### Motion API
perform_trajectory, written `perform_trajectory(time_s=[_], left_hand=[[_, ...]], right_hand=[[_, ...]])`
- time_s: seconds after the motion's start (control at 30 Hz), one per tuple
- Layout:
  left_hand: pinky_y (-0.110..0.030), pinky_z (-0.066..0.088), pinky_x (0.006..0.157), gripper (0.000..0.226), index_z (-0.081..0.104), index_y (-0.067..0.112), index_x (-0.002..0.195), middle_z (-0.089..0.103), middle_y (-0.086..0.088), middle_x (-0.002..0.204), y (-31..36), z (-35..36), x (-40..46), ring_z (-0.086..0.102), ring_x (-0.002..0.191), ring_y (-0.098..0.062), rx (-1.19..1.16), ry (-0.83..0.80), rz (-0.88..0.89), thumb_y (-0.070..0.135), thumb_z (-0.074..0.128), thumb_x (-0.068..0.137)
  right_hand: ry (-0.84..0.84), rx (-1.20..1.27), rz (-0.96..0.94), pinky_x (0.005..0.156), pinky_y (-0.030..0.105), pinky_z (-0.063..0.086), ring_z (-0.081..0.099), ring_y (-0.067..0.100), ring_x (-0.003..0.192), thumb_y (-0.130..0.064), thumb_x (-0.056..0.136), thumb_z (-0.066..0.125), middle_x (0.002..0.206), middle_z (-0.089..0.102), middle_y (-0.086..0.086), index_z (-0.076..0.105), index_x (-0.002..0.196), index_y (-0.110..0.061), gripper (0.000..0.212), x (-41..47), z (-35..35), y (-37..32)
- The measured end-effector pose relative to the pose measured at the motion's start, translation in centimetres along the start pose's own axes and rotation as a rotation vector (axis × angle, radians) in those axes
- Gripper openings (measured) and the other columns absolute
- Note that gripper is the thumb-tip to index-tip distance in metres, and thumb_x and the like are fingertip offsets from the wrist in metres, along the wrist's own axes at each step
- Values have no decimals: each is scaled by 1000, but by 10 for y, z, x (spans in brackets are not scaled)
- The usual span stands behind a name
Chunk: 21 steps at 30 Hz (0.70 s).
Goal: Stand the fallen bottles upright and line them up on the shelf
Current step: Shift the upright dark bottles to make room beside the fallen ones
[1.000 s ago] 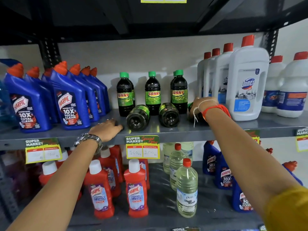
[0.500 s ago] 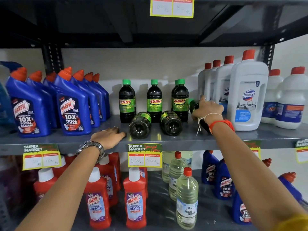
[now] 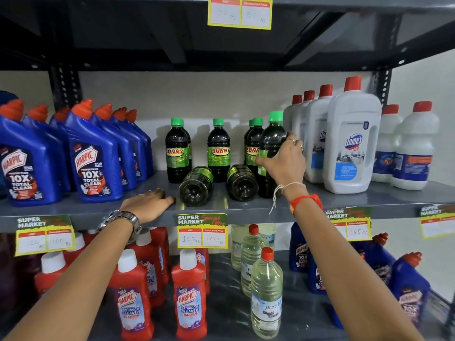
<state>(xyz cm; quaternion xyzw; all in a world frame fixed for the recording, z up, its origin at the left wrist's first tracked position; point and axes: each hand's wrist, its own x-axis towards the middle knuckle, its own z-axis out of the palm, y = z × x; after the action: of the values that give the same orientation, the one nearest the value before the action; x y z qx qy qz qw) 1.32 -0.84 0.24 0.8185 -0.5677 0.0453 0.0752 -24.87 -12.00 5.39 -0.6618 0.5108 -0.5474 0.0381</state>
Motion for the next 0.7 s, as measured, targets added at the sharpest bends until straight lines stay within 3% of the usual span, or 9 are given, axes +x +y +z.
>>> perform_trajectory(time_s=[0.3, 0.4, 0.47, 0.57, 0.7], left_hand=[[-39, 33, 101, 55, 38, 15, 139, 35, -9, 150, 0, 0, 0, 36, 135, -26, 25, 9, 16, 46, 22, 96], [-37, 36, 87, 50, 45, 17, 129, 46, -11, 140, -3, 3, 2, 45, 125, -26, 41, 10, 45, 45, 21, 95], [-34, 35, 82, 48, 47, 18, 124, 49, -10, 136, -5, 4, 4, 48, 120, -25, 40, 17, 50, 46, 22, 95], [-38, 37, 89, 50, 45, 18, 130, 45, -10, 141, -3, 4, 3, 45, 125, -26, 38, 23, 40, 46, 22, 95], [-37, 36, 94, 53, 42, 17, 133, 43, -11, 143, -2, 3, 2, 44, 128, -27, 28, 28, 26, 47, 22, 95]], right_hand=[[47, -16, 46, 91, 46, 47, 46, 34, 127, -43, 60, 83, 138, 41, 15, 23, 144, -8, 109, -10, 11, 10], [90, -98, 119, 86, 47, 50, 46, 34, 124, -55, 51, 82, 135, 41, 15, 26, 142, -9, 116, -14, 12, 10], [80, -74, 135, 86, 45, 50, 50, 34, 122, -53, 51, 83, 133, 44, 14, 30, 138, -8, 111, -15, 13, 13], [28, 69, 130, 88, 39, 48, 55, 32, 117, -40, 54, 85, 130, 49, 12, 34, 131, -5, 98, -10, 11, 19], [-176, 389, 248, 96, 30, 45, 57, 24, 106, -20, 63, 83, 116, 50, 10, 34, 117, -5, 75, 7, 4, 32]])
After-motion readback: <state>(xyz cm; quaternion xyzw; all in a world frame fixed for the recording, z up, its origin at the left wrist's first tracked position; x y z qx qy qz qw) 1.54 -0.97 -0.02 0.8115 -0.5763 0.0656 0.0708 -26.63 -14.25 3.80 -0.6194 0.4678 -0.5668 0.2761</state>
